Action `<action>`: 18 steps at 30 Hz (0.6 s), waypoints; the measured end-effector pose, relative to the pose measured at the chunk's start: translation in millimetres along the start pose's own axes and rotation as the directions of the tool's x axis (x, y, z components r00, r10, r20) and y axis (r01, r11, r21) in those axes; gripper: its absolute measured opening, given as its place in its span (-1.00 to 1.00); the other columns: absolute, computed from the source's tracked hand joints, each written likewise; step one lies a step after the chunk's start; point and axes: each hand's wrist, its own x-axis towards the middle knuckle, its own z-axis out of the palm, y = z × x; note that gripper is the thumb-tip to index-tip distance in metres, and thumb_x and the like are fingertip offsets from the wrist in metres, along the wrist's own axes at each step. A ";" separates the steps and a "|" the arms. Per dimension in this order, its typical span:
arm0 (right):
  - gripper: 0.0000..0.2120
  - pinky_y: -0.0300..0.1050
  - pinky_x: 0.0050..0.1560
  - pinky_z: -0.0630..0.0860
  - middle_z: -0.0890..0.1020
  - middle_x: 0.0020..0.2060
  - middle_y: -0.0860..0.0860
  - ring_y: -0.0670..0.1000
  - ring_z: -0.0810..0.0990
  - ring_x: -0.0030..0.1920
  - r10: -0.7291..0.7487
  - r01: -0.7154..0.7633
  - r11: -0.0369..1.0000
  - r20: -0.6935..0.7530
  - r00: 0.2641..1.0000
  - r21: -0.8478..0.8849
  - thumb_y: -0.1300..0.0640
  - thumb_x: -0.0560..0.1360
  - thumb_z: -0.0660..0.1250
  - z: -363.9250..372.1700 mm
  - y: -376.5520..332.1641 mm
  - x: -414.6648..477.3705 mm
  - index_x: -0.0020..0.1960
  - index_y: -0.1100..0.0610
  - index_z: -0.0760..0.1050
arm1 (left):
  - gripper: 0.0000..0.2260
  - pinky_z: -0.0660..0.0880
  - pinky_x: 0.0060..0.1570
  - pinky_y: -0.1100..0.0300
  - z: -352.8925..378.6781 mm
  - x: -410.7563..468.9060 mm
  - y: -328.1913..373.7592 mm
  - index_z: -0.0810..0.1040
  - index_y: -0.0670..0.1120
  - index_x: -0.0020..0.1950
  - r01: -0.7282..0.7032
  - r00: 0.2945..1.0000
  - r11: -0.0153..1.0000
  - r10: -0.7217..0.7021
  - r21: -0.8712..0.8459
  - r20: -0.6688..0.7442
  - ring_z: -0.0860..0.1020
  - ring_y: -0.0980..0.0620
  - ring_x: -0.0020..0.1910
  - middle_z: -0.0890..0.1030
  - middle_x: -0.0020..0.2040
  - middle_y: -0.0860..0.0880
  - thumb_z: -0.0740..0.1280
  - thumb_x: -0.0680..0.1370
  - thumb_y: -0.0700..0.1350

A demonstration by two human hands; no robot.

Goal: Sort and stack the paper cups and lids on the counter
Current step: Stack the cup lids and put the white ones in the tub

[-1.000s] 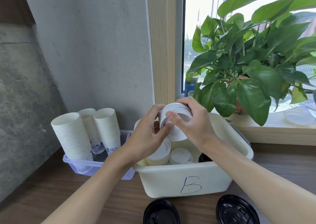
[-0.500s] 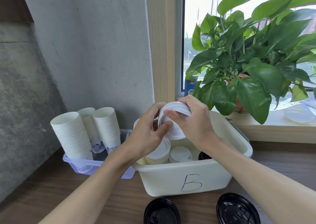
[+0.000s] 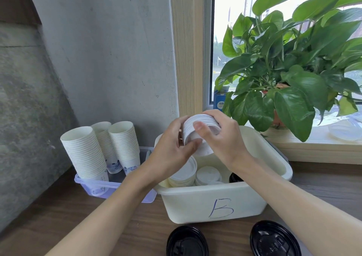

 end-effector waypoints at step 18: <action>-0.55 -0.36 -0.28 0.45 0.58 -0.30 -0.08 -0.21 0.53 -0.30 0.049 -0.047 0.998 -0.050 0.998 0.044 -0.24 0.31 0.43 1.5 -1.7 -1.9 -0.12 0.15 0.54 | -0.78 0.61 0.10 0.04 -3.4 0.2 -0.4 0.62 -0.16 0.21 -0.002 1.000 0.994 0.005 -0.110 0.027 0.66 -0.07 0.07 0.70 0.07 -0.10 0.45 0.57 -0.18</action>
